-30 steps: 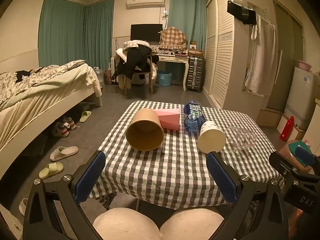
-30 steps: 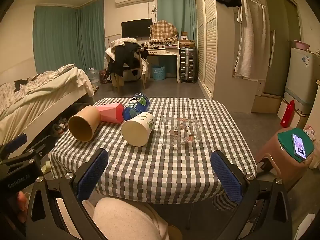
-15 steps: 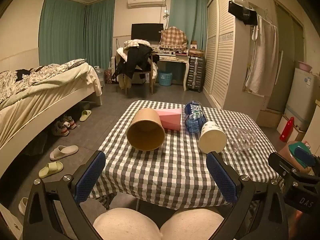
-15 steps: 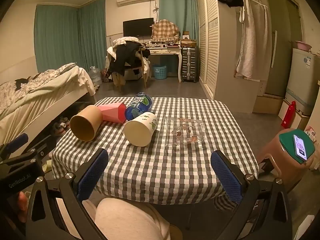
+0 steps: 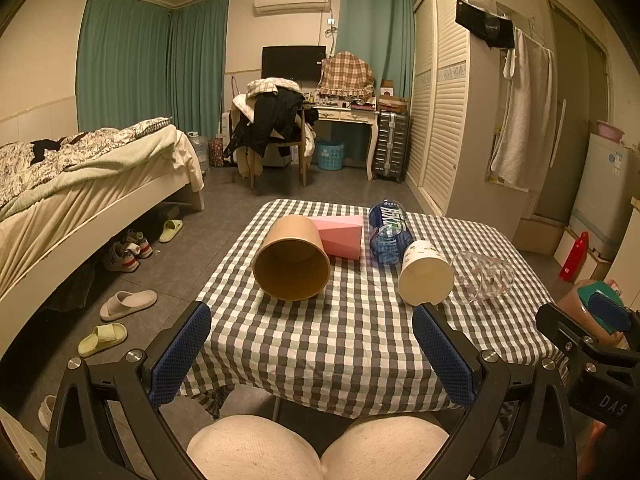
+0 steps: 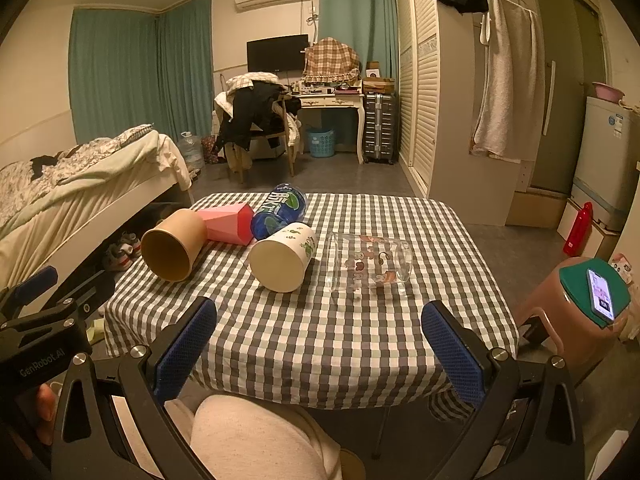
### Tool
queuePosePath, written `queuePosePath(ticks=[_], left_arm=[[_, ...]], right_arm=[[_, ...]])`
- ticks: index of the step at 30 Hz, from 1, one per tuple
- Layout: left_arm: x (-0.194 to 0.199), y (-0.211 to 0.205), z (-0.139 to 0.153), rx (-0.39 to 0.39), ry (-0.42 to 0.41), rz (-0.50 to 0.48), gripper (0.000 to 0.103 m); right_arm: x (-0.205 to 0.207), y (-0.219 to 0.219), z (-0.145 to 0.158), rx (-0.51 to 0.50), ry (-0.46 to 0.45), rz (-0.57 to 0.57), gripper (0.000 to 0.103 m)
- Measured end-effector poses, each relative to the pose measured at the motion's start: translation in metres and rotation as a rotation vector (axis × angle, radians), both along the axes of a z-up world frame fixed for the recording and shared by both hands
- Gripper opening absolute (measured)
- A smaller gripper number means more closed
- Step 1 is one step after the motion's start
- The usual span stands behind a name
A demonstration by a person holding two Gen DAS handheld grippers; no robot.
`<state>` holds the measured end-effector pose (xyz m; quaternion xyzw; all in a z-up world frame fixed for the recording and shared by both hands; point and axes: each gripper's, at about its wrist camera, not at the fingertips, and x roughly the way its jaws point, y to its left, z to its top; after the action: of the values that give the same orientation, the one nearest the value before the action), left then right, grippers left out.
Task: Flip cup upside down
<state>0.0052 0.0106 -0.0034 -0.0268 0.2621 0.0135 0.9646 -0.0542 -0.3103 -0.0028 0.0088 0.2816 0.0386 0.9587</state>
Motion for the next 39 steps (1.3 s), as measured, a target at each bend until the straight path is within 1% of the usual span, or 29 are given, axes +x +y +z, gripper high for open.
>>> queuePosePath(ticks=[36,39], left_arm=[[-0.001,0.001,-0.006,-0.001,0.01,0.003,0.103],[-0.001,0.004,-0.012,-0.004,0.013,0.006,0.103]], right_arm=[[0.0,0.007,-0.007,-0.003,0.017,0.005,0.103],[0.0,0.007,-0.007,-0.004,0.018,0.005,0.103]])
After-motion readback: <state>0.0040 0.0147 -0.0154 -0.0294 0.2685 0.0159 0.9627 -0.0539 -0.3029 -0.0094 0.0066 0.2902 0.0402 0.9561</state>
